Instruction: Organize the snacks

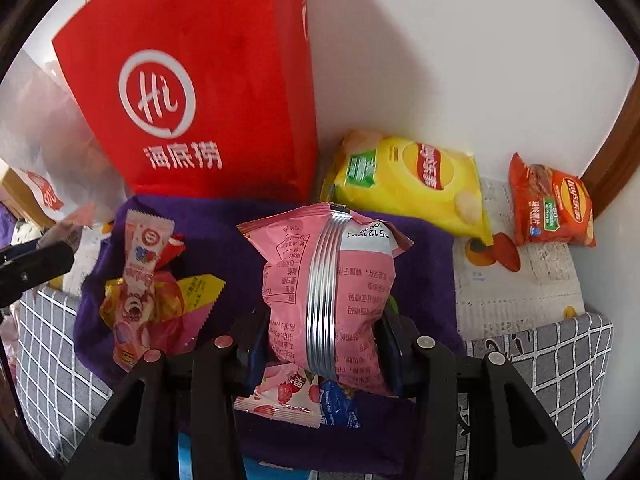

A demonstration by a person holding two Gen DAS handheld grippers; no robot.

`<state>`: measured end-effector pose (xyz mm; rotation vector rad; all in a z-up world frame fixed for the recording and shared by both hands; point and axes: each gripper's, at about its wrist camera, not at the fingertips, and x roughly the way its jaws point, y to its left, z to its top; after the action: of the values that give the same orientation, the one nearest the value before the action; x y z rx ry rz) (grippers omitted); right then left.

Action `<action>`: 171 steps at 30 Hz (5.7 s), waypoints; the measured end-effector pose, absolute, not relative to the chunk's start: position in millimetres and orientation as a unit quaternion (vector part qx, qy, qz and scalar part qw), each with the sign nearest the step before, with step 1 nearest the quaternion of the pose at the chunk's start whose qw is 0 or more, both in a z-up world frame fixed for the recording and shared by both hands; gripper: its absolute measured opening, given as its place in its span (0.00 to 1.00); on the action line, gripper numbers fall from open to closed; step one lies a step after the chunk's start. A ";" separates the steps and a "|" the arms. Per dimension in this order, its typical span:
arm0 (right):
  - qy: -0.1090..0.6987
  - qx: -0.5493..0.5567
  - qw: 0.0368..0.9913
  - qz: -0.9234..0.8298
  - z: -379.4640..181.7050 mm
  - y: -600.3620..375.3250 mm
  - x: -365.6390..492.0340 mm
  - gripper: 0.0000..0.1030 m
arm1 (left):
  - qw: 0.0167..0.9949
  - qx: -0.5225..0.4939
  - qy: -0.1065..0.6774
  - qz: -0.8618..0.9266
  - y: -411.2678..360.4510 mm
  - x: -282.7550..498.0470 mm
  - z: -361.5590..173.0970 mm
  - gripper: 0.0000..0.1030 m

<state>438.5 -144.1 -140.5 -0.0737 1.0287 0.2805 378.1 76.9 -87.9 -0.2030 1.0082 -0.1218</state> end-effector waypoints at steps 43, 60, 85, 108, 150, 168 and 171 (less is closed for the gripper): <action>0.481 -0.069 0.866 0.117 -133.9 -146.6 437.4 0.58 | 0.833 -0.128 0.531 -0.093 61.0 395.6 -126.8 0.49; 0.435 -0.026 0.893 0.114 -85.5 -162.1 410.4 0.59 | 0.863 -0.098 0.491 -0.069 58.2 374.9 -85.5 0.68; 0.389 -0.008 0.914 0.116 -24.1 -193.8 217.6 0.75 | 0.920 -0.044 0.388 -0.028 27.9 181.5 9.0 0.82; 0.330 0.002 0.937 0.110 -37.2 -228.1 76.0 0.97 | 0.943 -0.039 0.332 -0.004 1.8 40.3 -4.2 0.87; 0.313 0.017 0.944 0.100 -31.7 -242.7 47.4 0.97 | 0.947 -0.035 0.320 -0.003 -5.4 20.1 0.4 0.88; 0.315 0.024 0.944 0.098 -30.5 -245.8 48.1 0.97 | 0.946 -0.035 0.321 -0.003 -5.9 20.9 -0.3 0.87; 0.315 0.026 0.944 0.098 -31.2 -246.5 49.0 0.97 | 0.946 -0.035 0.321 -0.004 -6.3 21.2 -0.7 0.87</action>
<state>49.0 -246.5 -31.2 0.0531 0.6419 0.2000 21.2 -6.3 -0.7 -0.0719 0.6543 -0.0082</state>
